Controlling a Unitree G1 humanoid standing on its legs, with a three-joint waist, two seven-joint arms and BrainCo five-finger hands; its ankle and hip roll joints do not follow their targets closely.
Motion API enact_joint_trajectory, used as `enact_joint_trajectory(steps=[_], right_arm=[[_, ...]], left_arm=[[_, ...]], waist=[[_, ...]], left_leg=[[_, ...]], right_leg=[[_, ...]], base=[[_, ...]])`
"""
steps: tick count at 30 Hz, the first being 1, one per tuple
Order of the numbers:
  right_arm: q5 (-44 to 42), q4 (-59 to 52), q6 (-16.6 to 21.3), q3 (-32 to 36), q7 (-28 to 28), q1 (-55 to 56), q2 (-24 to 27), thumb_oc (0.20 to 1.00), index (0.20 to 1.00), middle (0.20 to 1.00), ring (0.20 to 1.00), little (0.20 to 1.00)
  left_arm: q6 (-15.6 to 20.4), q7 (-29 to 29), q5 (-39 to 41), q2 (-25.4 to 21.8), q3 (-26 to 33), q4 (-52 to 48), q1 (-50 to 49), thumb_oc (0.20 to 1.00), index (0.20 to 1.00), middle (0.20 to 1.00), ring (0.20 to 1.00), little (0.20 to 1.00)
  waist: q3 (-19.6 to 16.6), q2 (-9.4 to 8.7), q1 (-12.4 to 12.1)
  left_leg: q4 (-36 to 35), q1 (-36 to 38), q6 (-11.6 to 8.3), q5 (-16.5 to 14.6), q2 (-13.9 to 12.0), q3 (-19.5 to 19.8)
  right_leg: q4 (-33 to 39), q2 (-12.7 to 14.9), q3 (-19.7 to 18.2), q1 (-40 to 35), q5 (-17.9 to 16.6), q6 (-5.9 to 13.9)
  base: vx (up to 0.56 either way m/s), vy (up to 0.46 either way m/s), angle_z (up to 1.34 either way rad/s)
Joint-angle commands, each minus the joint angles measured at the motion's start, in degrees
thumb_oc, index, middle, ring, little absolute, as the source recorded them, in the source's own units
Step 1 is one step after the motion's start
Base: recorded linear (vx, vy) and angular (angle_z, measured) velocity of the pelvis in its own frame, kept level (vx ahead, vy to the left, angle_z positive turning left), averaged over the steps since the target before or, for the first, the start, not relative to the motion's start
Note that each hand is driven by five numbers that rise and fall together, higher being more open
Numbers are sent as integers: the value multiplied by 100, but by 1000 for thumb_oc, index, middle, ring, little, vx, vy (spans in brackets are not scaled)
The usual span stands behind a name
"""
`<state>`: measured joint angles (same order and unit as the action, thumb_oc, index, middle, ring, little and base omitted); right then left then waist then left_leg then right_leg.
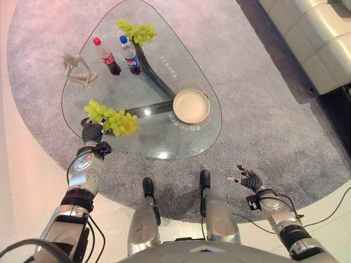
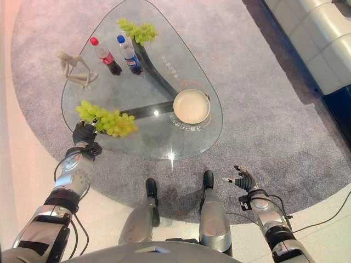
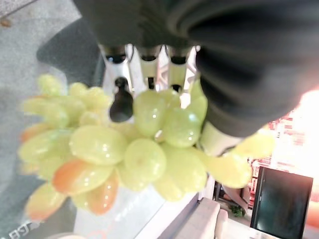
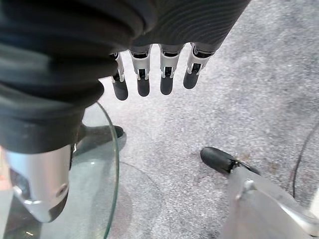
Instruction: Pick up fruits into the plate
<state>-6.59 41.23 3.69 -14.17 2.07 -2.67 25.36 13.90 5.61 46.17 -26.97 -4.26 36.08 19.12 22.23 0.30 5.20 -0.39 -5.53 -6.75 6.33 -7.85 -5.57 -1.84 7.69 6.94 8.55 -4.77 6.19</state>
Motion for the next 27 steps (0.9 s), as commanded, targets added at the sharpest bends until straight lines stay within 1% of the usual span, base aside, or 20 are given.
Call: enact_joint_trajectory(steps=[1, 5, 6, 8, 9, 11, 12, 14, 15, 17, 18, 20, 21, 25, 27], right_arm=[[106, -259, 148, 66, -16, 237, 75, 1000, 1000, 1000, 1000, 1000], [37, -556, 242, 85, -38, 293, 110, 1000, 1000, 1000, 1000, 1000], [-105, -869, 245, 106, -67, 321, 133, 1000, 1000, 1000, 1000, 1000], [-191, -1156, 209, 128, -94, 327, 152, 1000, 1000, 1000, 1000, 1000], [-240, -1300, 304, 140, -116, 319, 180, 1000, 1000, 1000, 1000, 1000], [-412, -1759, 420, 279, -363, 188, 307, 1000, 1000, 1000, 1000, 1000], [-417, -1772, 435, 283, -376, 189, 311, 1000, 1000, 1000, 1000, 1000], [-585, -2114, 411, 374, -637, 83, 391, 1000, 1000, 1000, 1000, 1000], [-597, -2442, 291, 462, -890, 3, 436, 1000, 1000, 1000, 1000, 1000], [-638, -2643, 264, 476, -1060, -49, 486, 1000, 1000, 1000, 1000, 1000], [-735, -2839, 126, 515, -1239, -113, 537, 1000, 1000, 1000, 1000, 1000], [-771, -3051, -15, 517, -1456, -199, 574, 1000, 1000, 1000, 1000, 1000], [-816, -3229, -41, 487, -1736, -271, 635, 1000, 1000, 1000, 1000, 1000], [-1069, -3838, -553, 271, -2350, -706, 858, 1000, 1000, 1000, 1000, 1000], [-1274, -4088, -804, 161, -2619, -960, 979, 1000, 1000, 1000, 1000, 1000]], left_arm=[[329, -172, 280, -124, 182, -346, 319, 200, 200, 200, 200, 200], [297, -258, 230, -133, 150, -535, 335, 200, 200, 200, 200, 200], [289, -303, 174, -149, 123, -673, 302, 200, 200, 200, 200, 200], [288, -334, 105, -157, 103, -794, 263, 200, 200, 200, 200, 200], [301, -386, 60, -162, 93, -883, 234, 200, 200, 200, 200, 200], [324, -533, 18, -160, 58, -1245, 72, 200, 200, 200, 200, 200], [327, -543, 19, -157, 58, -1262, 61, 200, 200, 200, 200, 200], [373, -706, -11, -103, 21, -1535, -73, 200, 200, 200, 200, 200], [323, -817, -48, -42, -5, -1886, -231, 200, 200, 200, 200, 200], [307, -992, -10, 23, -42, -2083, -339, 200, 200, 200, 200, 200], [227, -1091, 2, 67, -63, -2268, -424, 200, 200, 200, 200, 200], [142, -1232, -18, 103, -96, -2452, -518, 200, 200, 200, 200, 200], [99, -1444, 13, 119, -132, -2567, -573, 200, 200, 200, 200, 200], [-206, -1791, 102, 47, -255, -3065, -637, 200, 200, 200, 200, 200], [-286, -1987, 264, -22, -332, -3241, -632, 200, 200, 200, 200, 200]], waist=[[-202, -155, 49], [-244, -180, 61], [-275, -209, 63], [-306, -231, 61], [-326, -242, 57], [-436, -242, 24], [-435, -241, 23], [-526, -228, -11], [-644, -215, -53], [-745, -203, -91], [-847, -195, -124], [-973, -189, -176], [-1068, -184, -220], [-1266, -183, -337], [-1342, -188, -378]], left_leg=[[672, -355, 290, -896, 405, -420], [613, -246, 281, -897, 395, -411], [594, -196, 278, -895, 380, -410], [576, -147, 277, -897, 367, -406], [567, -112, 276, -900, 361, -400], [520, 35, 266, -899, 346, -365], [514, 48, 265, -899, 346, -364], [461, 159, 249, -882, 326, -342], [407, 261, 237, -870, 318, -314], [382, 326, 231, -870, 319, -290], [357, 400, 229, -882, 320, -273], [337, 489, 230, -907, 328, -254], [319, 562, 235, -935, 333, -235], [215, 829, 238, -992, 330, -207], [146, 930, 233, -1000, 316, -205]], right_leg=[[-469, -17, 231, -52, 814, -82], [-396, -18, 234, -174, 802, -69], [-371, -8, 239, -225, 783, -52], [-353, 2, 250, -270, 771, -45], [-347, 5, 258, -302, 772, -45], [-313, 16, 273, -446, 768, -36], [-310, 17, 275, -458, 768, -35], [-290, 45, 310, -564, 765, -13], [-276, 62, 348, -655, 762, -2], [-273, 71, 372, -722, 771, -2], [-261, 75, 391, -793, 779, 0], [-248, 80, 417, -882, 792, -1], [-226, 83, 436, -961, 805, -5], [-111, 96, 500, -1227, 806, 11], [-48, 107, 523, -1326, 796, 30]], base=[[0, 0, 0], [0, 0, 0], [0, 0, 0], [10, -33, 0], [22, -33, 1], [37, -14, 0], [44, 2, 0], [63, 5, 0], [79, 6, -2], [106, 4, 0], [137, 1, 1], [135, -7, 3], [124, -15, 9], [77, -16, 8], [14, -6, 2]])
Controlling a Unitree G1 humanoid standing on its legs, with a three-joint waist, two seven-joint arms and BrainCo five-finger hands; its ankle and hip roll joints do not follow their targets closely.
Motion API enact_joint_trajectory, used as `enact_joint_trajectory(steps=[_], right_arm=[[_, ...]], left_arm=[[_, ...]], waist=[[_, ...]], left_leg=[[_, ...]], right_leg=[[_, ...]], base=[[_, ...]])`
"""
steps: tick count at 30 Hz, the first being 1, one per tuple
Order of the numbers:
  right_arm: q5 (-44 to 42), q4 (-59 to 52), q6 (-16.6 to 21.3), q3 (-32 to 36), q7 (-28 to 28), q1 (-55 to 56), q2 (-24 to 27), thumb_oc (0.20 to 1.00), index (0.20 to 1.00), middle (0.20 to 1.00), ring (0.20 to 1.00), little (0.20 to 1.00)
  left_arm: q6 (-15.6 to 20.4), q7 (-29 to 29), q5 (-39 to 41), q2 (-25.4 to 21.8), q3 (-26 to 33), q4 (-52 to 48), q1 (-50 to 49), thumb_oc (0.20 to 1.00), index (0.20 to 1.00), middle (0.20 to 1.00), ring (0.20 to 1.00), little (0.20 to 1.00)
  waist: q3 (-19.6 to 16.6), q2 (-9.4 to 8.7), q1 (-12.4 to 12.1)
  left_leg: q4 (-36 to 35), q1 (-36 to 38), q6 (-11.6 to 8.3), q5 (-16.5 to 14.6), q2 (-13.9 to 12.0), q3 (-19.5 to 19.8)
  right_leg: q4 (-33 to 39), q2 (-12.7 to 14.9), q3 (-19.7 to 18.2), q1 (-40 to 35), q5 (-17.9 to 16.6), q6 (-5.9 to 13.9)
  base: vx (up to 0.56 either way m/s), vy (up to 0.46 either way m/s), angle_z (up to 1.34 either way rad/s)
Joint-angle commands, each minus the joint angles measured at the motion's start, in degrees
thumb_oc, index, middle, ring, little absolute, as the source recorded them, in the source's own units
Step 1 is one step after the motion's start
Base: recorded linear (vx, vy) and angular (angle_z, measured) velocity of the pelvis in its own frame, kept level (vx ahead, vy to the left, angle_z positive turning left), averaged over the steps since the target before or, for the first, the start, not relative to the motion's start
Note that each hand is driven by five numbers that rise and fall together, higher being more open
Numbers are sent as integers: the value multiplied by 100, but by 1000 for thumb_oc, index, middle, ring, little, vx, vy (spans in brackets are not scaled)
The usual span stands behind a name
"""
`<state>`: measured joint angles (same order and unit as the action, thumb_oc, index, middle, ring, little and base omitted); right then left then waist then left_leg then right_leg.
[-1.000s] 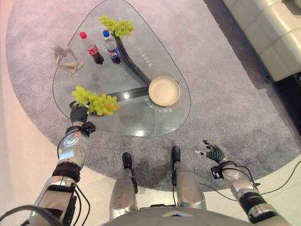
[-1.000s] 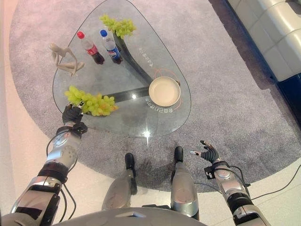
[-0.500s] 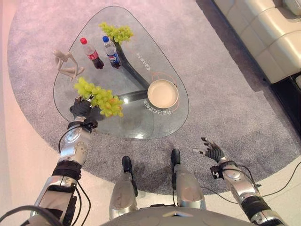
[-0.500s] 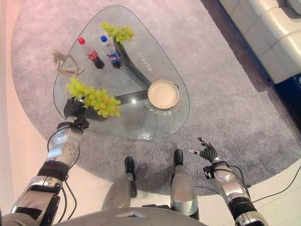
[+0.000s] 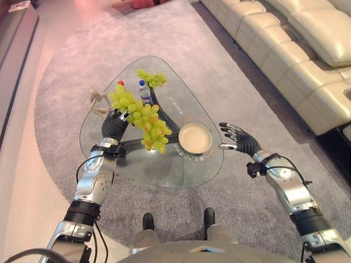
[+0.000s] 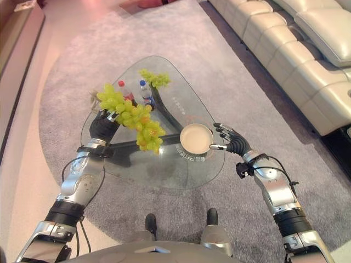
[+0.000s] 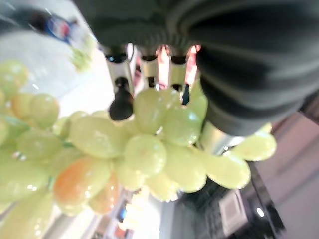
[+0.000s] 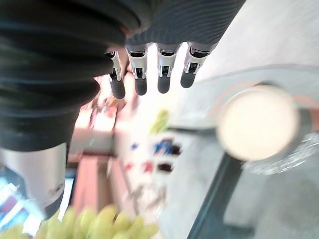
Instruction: Pick up fruits into the plate
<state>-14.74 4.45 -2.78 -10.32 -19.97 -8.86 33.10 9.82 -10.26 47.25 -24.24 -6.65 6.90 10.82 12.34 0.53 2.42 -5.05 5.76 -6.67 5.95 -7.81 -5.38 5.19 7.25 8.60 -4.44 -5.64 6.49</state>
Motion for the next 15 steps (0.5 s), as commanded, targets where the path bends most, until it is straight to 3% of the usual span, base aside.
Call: enact_joint_trajectory(steps=[1, 5, 9, 12, 15], right_arm=[[-554, -509, -266, -294, -546, -468, 244, 1000, 1000, 1000, 1000, 1000], [-914, -757, -563, -543, -1007, -839, 339, 1000, 1000, 1000, 1000, 1000], [-1555, -1084, -1161, -857, -1439, -1192, 416, 1000, 1000, 1000, 1000, 1000], [-2095, -1318, -1514, -1075, -1624, -1399, 405, 1000, 1000, 1000, 1000, 1000], [-2440, -1482, -1634, -1295, -1611, -1617, 344, 1000, 1000, 1000, 1000, 1000]], left_arm=[[55, -469, 247, -328, -140, -429, 203, 200, 200, 200, 200, 200], [39, -752, 502, -432, -291, -571, 234, 200, 200, 200, 200, 200], [-54, -1050, 720, -527, -441, -739, 209, 200, 200, 200, 200, 200], [-98, -1307, 804, -628, -578, -837, 213, 200, 200, 200, 200, 200], [-91, -1478, 967, -692, -711, -824, 283, 200, 200, 200, 200, 200]], waist=[[-381, -216, -123], [-471, -228, -174], [-603, -265, -242], [-675, -289, -293], [-706, -299, -319]], left_leg=[[580, -155, 223, -965, 307, -221], [523, -75, 197, -957, 277, -240], [381, 21, 157, -901, 231, -274], [329, 54, 135, -881, 203, -313], [298, 83, 138, -888, 202, -334]], right_leg=[[-724, 157, 376, -71, 876, 9], [-658, 182, 437, -150, 838, 29], [-515, 205, 500, -242, 748, 67], [-432, 221, 538, -272, 691, 88], [-406, 218, 545, -287, 677, 94]], base=[[0, 0, 0], [-8, 0, 0], [-9, -10, 4], [-3, -7, 1], [0, 0, 0]])
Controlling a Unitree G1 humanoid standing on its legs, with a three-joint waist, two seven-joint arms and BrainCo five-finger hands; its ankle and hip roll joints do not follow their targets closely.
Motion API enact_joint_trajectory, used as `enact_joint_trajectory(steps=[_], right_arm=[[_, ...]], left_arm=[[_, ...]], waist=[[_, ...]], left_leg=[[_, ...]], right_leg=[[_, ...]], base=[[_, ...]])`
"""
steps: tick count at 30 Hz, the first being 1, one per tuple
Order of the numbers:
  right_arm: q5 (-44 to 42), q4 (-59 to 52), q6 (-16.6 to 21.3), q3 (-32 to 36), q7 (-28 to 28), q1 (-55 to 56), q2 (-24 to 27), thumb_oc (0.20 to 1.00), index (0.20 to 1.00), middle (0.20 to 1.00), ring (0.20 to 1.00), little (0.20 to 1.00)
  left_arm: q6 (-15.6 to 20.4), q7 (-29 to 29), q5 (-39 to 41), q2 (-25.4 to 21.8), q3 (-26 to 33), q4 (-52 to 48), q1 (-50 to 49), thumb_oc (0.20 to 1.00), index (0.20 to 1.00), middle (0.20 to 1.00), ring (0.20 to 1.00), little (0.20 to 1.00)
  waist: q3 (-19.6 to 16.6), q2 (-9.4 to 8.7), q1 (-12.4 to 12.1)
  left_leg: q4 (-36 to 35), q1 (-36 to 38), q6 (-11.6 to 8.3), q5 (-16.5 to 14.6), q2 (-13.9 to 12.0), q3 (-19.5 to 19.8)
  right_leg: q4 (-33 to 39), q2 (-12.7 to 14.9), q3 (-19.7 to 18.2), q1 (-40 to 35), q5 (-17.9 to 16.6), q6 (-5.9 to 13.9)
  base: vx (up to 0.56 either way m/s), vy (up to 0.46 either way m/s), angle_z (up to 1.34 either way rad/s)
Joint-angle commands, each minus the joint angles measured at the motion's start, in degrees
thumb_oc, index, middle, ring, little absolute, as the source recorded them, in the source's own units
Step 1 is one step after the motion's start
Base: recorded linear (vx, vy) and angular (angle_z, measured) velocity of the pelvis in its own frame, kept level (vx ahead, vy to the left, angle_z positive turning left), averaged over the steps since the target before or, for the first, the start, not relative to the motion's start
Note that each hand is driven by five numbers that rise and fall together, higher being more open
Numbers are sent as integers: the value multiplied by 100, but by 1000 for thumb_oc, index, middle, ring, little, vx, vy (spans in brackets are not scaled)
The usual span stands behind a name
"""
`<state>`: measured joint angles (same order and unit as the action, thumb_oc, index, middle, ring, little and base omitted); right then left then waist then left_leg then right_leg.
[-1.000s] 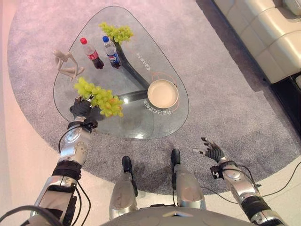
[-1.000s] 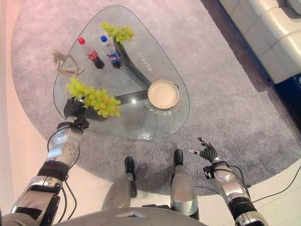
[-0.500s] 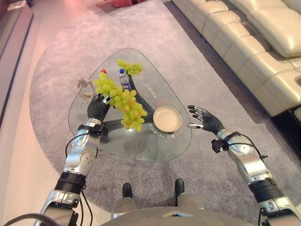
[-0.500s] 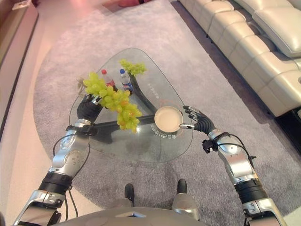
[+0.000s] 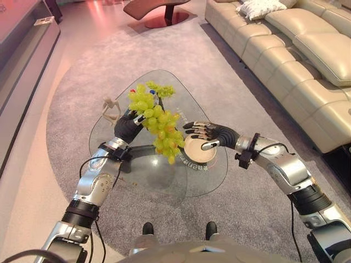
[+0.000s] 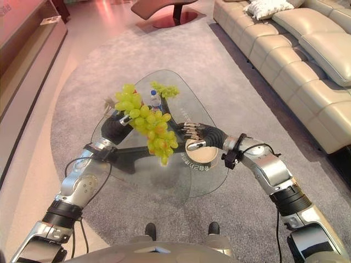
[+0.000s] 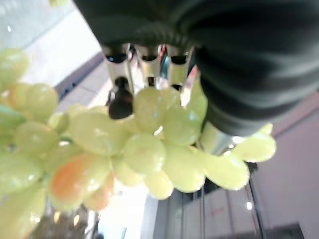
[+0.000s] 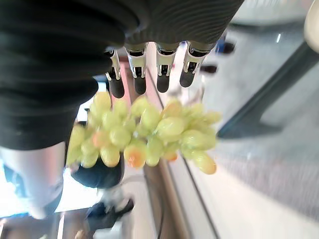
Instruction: Pick up fruits into the plate
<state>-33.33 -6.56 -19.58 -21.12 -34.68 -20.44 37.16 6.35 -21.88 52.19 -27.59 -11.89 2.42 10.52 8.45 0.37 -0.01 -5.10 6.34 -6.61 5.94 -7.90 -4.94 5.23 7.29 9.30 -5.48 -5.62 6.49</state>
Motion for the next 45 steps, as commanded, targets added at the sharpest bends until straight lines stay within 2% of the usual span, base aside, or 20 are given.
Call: enact_joint_trajectory(steps=[1, 7, 14, 18, 22, 23, 26, 32, 36, 39, 45], right_arm=[[-614, -498, 38, -268, -47, -502, -92, 1000, 1000, 1000, 1000, 1000], [-1328, -799, 55, -293, 597, -744, -346, 1000, 1000, 1000, 1000, 1000], [-1512, -1027, -46, -278, 958, -675, -695, 1000, 1000, 1000, 1000, 1000], [-1517, -1086, 41, -256, 1165, -602, -748, 1000, 1000, 1000, 1000, 1000], [-1275, -1009, 645, -91, 1551, -556, -778, 1000, 1000, 1000, 1000, 1000], [-1222, -1021, 1015, 44, 1734, -579, -789, 1000, 1000, 1000, 1000, 1000], [-1235, -1028, 1415, 372, 2118, -571, -993, 1000, 1000, 1000, 1000, 1000], [-1066, -974, 1637, 705, 2504, -331, -1266, 1000, 1000, 1000, 1000, 1000], [-1157, -853, 1675, 750, 2734, -238, -1287, 1000, 1000, 1000, 1000, 1000], [-1366, -717, 1532, 713, 2733, -188, -1347, 1000, 1000, 1000, 1000, 1000], [-2162, -670, 790, 416, 2118, -133, -1461, 1000, 1000, 1000, 1000, 1000]], left_arm=[[247, -363, 481, -339, -231, -401, 315, 200, 200, 200, 200, 200], [304, -516, 491, -239, -449, -510, 260, 200, 200, 200, 200, 200], [376, -542, 395, -105, -521, -707, 192, 200, 200, 200, 200, 200], [433, -548, 338, -107, -539, -763, 190, 200, 200, 200, 200, 200], [515, -434, 310, -108, -489, -799, 181, 200, 200, 200, 200, 200], [539, -378, 291, -91, -446, -781, 177, 200, 200, 200, 200, 200], [521, -348, 204, -1, -314, -776, 142, 200, 200, 200, 200, 200], [567, -335, 151, 70, -178, -907, 129, 200, 200, 200, 200, 200], [578, -259, 180, 86, -152, -1028, 163, 200, 200, 200, 200, 200], [611, -211, 188, 117, -196, -1055, 242, 200, 200, 200, 200, 200], [693, -161, 136, 147, -352, -1063, 455, 200, 200, 200, 200, 200]], waist=[[-323, -282, -81], [-363, -260, -95], [-379, -208, -89], [-372, -199, -83], [-363, -183, -72], [-367, -170, -63], [-369, -142, -61], [-363, -90, -45], [-354, -79, -28], [-348, -74, -13], [-319, -95, 8]], left_leg=[[303, 37, 137, -894, 211, -379], [263, 125, 163, -930, 207, -395], [265, 153, 181, -955, 206, -422], [268, 155, 184, -962, 203, -416], [278, 156, 187, -975, 206, -411], [278, 161, 189, -986, 211, -404], [275, 174, 199, -1009, 226, -374], [299, 142, 215, -1024, 233, -364], [293, 142, 213, -1010, 225, -373], [280, 141, 206, -990, 218, -376], [262, 131, 199, -972, 210, -367]], right_leg=[[-399, 215, 465, -197, 672, 95], [-328, 236, 452, -262, 644, 111], [-302, 268, 427, -277, 630, 127], [-304, 281, 417, -271, 628, 135], [-307, 293, 411, -270, 630, 139], [-305, 293, 400, -273, 634, 138], [-304, 285, 397, -288, 651, 130], [-336, 278, 400, -262, 686, 110], [-329, 275, 409, -270, 690, 102], [-335, 268, 414, -270, 695, 95], [-359, 265, 423, -254, 711, 91]], base=[[0, 0, 0], [0, 0, 0], [0, 0, 0], [0, 0, 0], [0, 0, 0], [0, 0, 0], [22, 11, -2], [0, 8, -2], [0, 0, 0], [0, 0, 0], [0, 0, 0]])
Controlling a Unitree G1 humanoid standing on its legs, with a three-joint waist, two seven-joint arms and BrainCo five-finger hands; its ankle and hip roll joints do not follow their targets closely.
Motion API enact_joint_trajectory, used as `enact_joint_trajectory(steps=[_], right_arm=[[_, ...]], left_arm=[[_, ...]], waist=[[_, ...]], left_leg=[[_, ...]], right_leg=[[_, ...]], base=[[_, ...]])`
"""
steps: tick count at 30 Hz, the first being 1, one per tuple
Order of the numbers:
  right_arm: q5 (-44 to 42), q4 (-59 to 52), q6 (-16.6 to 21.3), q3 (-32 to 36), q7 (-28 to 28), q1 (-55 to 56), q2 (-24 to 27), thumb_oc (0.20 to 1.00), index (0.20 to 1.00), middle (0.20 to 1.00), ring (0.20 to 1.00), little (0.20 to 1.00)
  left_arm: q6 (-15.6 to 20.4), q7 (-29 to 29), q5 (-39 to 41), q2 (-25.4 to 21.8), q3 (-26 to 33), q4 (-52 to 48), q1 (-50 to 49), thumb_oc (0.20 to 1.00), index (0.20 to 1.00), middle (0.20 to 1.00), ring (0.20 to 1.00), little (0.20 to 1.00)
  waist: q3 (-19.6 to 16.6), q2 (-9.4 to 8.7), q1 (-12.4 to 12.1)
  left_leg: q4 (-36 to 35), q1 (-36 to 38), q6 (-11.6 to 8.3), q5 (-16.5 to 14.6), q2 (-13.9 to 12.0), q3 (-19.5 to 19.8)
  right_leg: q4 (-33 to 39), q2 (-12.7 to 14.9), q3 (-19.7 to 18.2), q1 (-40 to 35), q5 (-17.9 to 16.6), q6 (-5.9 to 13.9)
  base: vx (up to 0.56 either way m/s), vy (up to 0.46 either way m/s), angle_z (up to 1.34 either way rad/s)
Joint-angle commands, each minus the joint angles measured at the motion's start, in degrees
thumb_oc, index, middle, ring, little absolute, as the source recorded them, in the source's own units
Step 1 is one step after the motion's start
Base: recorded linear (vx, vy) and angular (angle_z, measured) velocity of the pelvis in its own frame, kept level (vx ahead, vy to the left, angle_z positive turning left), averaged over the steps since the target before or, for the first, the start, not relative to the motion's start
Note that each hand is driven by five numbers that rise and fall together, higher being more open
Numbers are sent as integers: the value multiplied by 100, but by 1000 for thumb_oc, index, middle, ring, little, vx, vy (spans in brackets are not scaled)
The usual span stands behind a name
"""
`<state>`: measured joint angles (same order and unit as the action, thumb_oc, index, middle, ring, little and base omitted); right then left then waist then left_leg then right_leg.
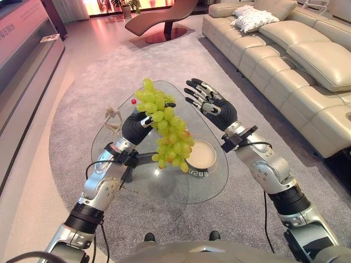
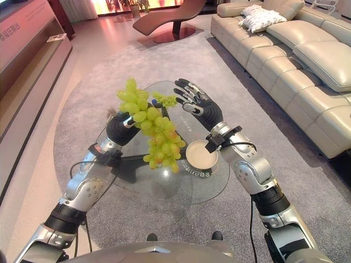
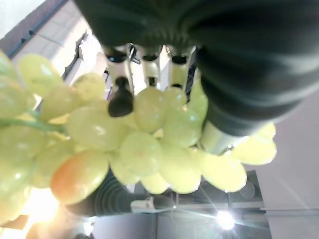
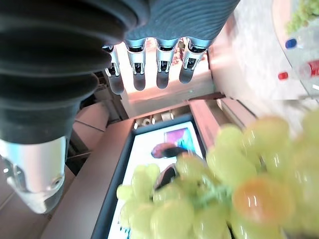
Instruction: Pick up fruits into the plate
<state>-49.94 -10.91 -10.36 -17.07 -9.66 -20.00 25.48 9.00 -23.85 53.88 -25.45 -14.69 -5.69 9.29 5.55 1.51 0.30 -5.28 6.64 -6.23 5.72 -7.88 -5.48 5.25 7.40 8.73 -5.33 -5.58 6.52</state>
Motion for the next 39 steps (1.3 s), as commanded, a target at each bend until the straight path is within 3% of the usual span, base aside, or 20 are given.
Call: enact_joint_trajectory(steps=[1, 8, 15, 29, 39], right_arm=[[-711, -300, -343, -114, -536, -138, -288, 1000, 1000, 1000, 1000, 1000], [-1231, -464, -1054, -567, -864, 94, -229, 1000, 1000, 1000, 1000, 1000], [-1390, -558, -1507, -774, -1023, 339, -93, 1000, 1000, 1000, 1000, 1000], [-1105, -310, -1777, -971, -1229, 532, -44, 1000, 1000, 1000, 1000, 1000], [-257, -253, -2332, -1392, -1831, 480, 172, 1000, 1000, 1000, 1000, 1000]], left_arm=[[458, 35, -36, -79, -116, -262, 616, 200, 200, 200, 200, 200], [645, 229, -48, -186, -228, -345, 779, 200, 200, 200, 200, 200], [805, 409, -136, -320, -250, -463, 886, 200, 200, 200, 200, 200], [718, 733, -443, -415, -306, -545, 1021, 200, 200, 200, 200, 200], [532, 1073, -888, -463, -396, -427, 1108, 200, 200, 200, 200, 200]], waist=[[-23, -221, -19], [-31, -274, 8], [-11, -301, 47], [-27, -313, 88], [-5, -326, 103]], left_leg=[[271, 106, 156, -941, 205, -311], [233, 127, 150, -908, 188, -303], [221, 121, 152, -892, 191, -271], [192, 160, 149, -883, 204, -241], [191, 188, 163, -870, 222, -216]], right_leg=[[-354, 250, 474, -274, 704, 87], [-362, 222, 436, -277, 717, 88], [-382, 187, 370, -267, 740, 79], [-381, 160, 317, -291, 760, 76], [-384, 124, 247, -323, 776, 54]], base=[[0, 0, 0], [0, -2, 0], [0, 0, 0], [0, 0, 0], [0, 0, 0]])
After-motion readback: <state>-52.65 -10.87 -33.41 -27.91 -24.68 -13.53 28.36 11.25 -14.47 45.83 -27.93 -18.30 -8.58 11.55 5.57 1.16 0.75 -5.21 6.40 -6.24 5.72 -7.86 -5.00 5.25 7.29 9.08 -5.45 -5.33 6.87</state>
